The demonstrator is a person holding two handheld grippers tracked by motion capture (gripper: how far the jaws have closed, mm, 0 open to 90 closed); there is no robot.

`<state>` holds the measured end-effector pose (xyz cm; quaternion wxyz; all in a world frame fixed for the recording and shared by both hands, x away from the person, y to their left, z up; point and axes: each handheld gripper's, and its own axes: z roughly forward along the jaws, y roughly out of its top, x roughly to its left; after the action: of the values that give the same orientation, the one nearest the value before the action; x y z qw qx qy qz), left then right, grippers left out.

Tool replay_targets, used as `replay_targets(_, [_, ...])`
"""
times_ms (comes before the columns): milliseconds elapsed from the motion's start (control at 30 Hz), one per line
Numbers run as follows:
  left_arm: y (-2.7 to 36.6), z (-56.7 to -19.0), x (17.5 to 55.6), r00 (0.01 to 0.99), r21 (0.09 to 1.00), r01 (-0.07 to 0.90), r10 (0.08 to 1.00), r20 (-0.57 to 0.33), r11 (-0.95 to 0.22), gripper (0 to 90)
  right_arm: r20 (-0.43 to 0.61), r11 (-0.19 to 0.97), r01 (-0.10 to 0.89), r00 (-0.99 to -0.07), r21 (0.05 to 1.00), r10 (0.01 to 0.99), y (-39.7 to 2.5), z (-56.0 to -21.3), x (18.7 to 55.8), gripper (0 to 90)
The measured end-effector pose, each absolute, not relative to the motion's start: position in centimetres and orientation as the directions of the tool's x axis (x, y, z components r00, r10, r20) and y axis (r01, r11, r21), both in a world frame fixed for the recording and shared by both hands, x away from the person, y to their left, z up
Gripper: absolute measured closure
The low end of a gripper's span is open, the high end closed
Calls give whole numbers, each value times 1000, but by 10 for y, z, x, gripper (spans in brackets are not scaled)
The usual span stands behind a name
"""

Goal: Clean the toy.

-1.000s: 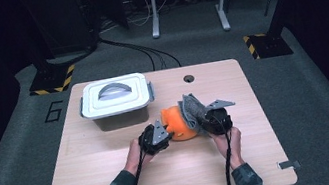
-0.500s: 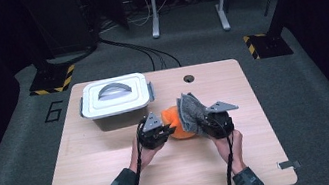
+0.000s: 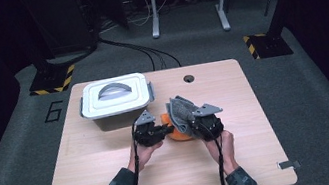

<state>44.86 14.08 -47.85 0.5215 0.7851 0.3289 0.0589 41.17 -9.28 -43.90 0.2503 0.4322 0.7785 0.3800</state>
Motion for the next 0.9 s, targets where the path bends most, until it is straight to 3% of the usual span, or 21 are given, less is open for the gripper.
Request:
replay_targets(400, [144,-483,451,762,853,472,588,-269,-221,805,-7,239,595,-365,768,931,-138,-469,435,758])
replay_targets(500, [145,-483,452,756,852,478,593,-277,-212,804,-1,234,560,-385,795,923,-136,-460,424,758])
replay_targets(700, [142,-481,453,760,852,476,589,-273,-218,803,-26,304,470,-510,829,860,-98,-434,399,757])
replay_targets(833, [144,-481,454,755,848,482,595,-276,-219,804,-98,392,448,-550,804,830,-74,-439,402,758])
replay_targets(900, [147,-483,455,756,845,488,590,-283,-220,804,-88,381,463,-538,800,838,-76,-444,406,760])
